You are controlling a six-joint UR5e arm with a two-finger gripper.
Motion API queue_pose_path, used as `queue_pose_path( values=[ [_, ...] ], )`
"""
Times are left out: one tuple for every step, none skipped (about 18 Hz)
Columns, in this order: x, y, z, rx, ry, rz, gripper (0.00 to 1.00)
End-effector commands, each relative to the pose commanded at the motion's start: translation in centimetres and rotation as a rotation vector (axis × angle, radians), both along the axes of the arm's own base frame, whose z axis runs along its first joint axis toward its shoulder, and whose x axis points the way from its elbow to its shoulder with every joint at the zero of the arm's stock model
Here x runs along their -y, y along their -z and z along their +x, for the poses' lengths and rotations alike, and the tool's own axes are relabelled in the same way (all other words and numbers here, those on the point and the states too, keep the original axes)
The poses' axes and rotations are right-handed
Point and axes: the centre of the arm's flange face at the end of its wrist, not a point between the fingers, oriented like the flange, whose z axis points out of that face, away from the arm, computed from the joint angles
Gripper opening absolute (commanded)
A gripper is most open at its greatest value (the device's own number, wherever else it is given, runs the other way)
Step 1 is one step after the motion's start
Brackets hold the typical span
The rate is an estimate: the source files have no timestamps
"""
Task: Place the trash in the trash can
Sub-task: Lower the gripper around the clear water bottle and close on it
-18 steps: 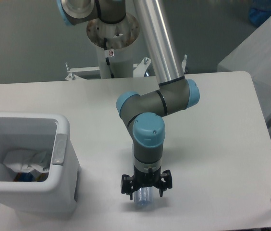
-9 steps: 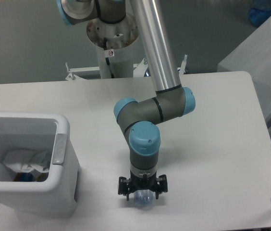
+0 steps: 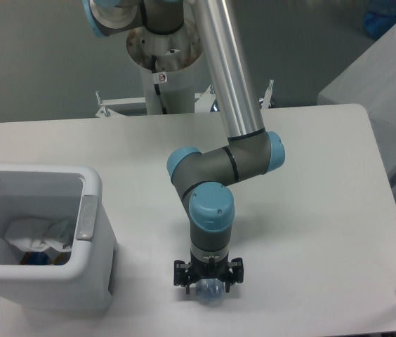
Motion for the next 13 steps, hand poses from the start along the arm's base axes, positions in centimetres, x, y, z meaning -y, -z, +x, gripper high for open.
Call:
queue_pose_path(
  values=[
    [0.04,-0.26,0.04,-0.002,0.0,0.002,0.75],
    [0.04,-0.36,0.04,-0.003,0.0,0.003,0.7],
    [0.07,-0.19,0.07,-0.001,-0.001,0.001,0.67],
    [0.05,-0.04,0.02,-0.001,-0.002,-0.001,0.66],
    [-0.03,-0.04,0.13,0.0,0.0,0.0,0.63],
    [0.04,-0.25,0.19,-0.002,0.002,0.002,0.63],
    [0.11,-0.21,0.27,0.0,0.0,0.0,0.6],
    [0.11,-0.21,0.27,0.0,0.0,0.0,0.58],
    [0.11,-0.21,0.27,0.0,0.0,0.0,0.55],
    [0.11,-0.23,0.26,-0.001,0.0,0.001,0.55],
    [0.12,-0.42,0.27,-0.002,0.002,0.002,0.55],
    [0.12,-0.64,0.28,-0.004,0.002,0.004,0.54],
    [0.09,-0.81,0.24,-0.007,0.002,0.006,0.55]
  ],
)
